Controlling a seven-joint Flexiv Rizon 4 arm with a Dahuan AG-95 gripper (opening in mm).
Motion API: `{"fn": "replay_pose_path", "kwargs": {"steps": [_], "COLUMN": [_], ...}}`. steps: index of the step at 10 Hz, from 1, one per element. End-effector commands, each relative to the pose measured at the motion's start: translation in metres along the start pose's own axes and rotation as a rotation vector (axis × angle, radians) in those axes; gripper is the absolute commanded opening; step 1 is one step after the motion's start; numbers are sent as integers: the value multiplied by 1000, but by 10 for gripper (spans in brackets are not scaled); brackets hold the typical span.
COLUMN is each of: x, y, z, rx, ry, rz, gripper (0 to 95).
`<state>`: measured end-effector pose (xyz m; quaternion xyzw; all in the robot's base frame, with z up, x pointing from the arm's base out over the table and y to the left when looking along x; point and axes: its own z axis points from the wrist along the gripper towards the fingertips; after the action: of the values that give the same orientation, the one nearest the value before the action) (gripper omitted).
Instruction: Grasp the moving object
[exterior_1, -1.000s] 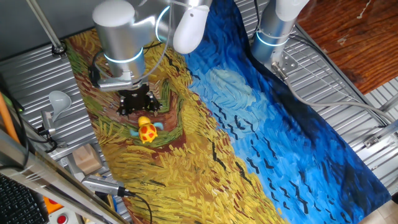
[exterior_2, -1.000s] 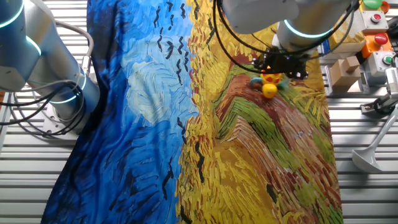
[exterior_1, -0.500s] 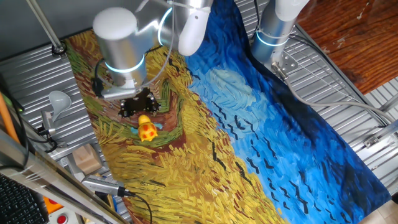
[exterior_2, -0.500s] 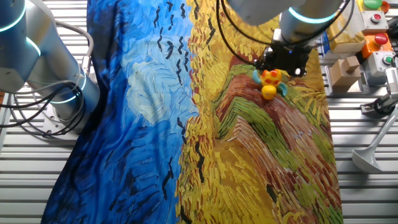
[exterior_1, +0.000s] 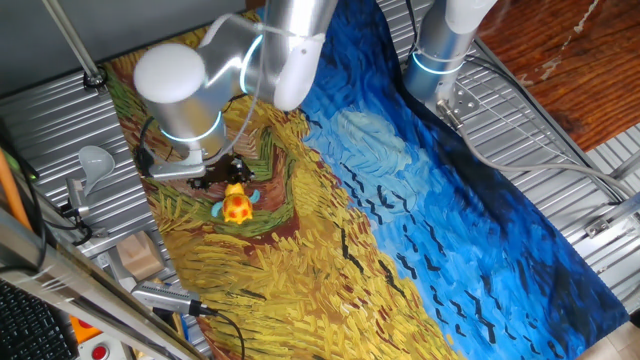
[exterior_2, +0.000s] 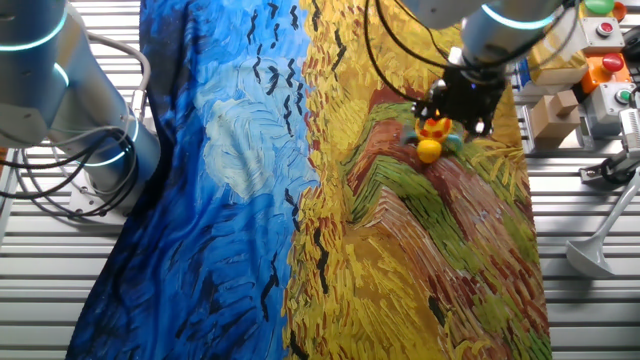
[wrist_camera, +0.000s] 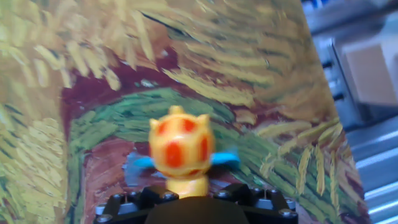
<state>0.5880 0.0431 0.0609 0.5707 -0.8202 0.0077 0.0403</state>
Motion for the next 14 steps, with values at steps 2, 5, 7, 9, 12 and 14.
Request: {"fn": "replay_pose_path", "kwargs": {"steps": [2, 5, 7, 9, 12, 14], "x": [2, 4, 5, 6, 3, -4], "y": [1, 4, 6, 6, 7, 9], "z": [11, 26, 35, 42, 48, 51], "rx": [25, 41, 54, 55, 47, 35], "ry": [-32, -41, -45, -72, -105, -122], "rz": [-16, -10, -9, 9, 72, 118], "gripper": [760, 760, 570, 570, 0, 0]}}
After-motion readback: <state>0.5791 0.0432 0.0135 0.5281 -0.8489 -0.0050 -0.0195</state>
